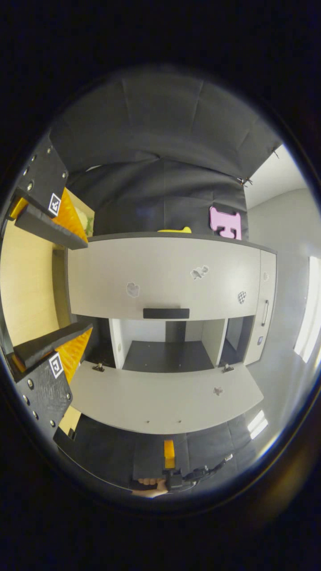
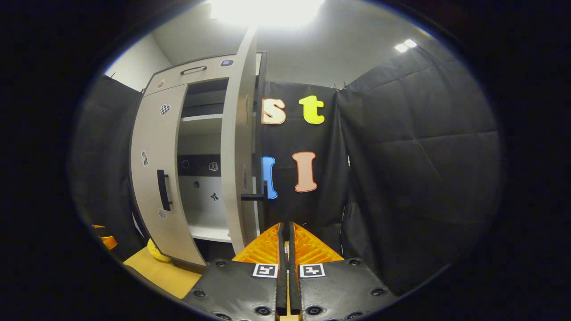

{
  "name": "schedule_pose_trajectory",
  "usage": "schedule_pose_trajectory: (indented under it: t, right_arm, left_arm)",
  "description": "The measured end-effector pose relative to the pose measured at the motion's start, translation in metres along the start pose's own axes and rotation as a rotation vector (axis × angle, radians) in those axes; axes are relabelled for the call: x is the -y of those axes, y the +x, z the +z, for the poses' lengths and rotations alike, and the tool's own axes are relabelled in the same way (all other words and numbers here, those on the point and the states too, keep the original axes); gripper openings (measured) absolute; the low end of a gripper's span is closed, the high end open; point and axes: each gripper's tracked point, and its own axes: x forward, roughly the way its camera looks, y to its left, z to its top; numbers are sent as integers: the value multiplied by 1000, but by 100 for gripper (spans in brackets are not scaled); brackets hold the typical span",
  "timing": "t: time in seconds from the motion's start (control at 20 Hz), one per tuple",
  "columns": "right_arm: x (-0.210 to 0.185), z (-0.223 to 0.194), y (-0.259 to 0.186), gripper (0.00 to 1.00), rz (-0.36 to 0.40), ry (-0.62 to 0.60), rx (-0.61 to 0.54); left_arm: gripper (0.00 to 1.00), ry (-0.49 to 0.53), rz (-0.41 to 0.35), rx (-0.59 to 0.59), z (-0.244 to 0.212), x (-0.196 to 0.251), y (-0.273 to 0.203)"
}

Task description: Open the right door of the double-door shoe cabinet with the right hand, and open the left door with the left hand.

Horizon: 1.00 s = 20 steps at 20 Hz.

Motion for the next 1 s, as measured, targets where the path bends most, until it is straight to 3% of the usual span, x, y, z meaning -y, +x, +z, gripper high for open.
schedule_pose_trajectory:
  t: [0.3, 0.4, 0.5, 0.65, 0.75, 1.0]
  right_arm:
    - [63, 7, -32, 4, -182, 1, 21]
    - [72, 5, -36, 5, -204, 28, -5]
    - [84, 0, -42, 27, -226, 13, -42]
    - [123, -2, -38, 94, -345, -54, -44]
    - [132, 3, -27, 96, -371, -45, -24]
    - [146, 4, 28, 93, -329, 24, 21]
  left_arm:
    - [96, 7, -25, 65, 29, -1, 41]
    - [93, 6, -32, 82, 40, 2, 59]
    - [93, -12, -52, 101, 54, 12, 78]
    - [94, -10, -73, 143, 81, 25, 111]
    - [94, 26, -62, 170, 103, 33, 136]
    - [93, 69, -45, 191, 138, 61, 187]
